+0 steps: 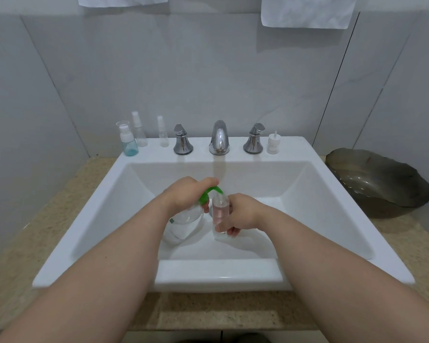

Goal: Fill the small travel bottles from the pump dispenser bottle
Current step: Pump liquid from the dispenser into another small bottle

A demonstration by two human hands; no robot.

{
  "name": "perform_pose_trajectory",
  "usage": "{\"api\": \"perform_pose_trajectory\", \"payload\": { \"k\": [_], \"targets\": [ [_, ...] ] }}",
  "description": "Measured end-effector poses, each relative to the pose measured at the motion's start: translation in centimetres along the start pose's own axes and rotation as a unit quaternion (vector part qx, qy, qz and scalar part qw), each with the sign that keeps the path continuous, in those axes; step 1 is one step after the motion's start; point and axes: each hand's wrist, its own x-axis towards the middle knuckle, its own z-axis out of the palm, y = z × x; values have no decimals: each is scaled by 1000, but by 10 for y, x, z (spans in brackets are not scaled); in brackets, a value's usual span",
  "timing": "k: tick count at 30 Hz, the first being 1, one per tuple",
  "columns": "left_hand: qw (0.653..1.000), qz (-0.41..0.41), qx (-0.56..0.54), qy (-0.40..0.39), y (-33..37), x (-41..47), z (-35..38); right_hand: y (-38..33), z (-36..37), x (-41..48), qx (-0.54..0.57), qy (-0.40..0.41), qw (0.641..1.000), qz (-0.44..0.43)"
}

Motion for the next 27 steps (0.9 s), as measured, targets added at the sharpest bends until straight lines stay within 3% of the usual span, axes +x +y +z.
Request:
{"api": "perform_pose_trajectory", "payload": {
  "k": [27],
  "targets": [
    [1000,15,-12,0,-7,8,0,3,1,6,3,7,1000,1]
  ]
}}
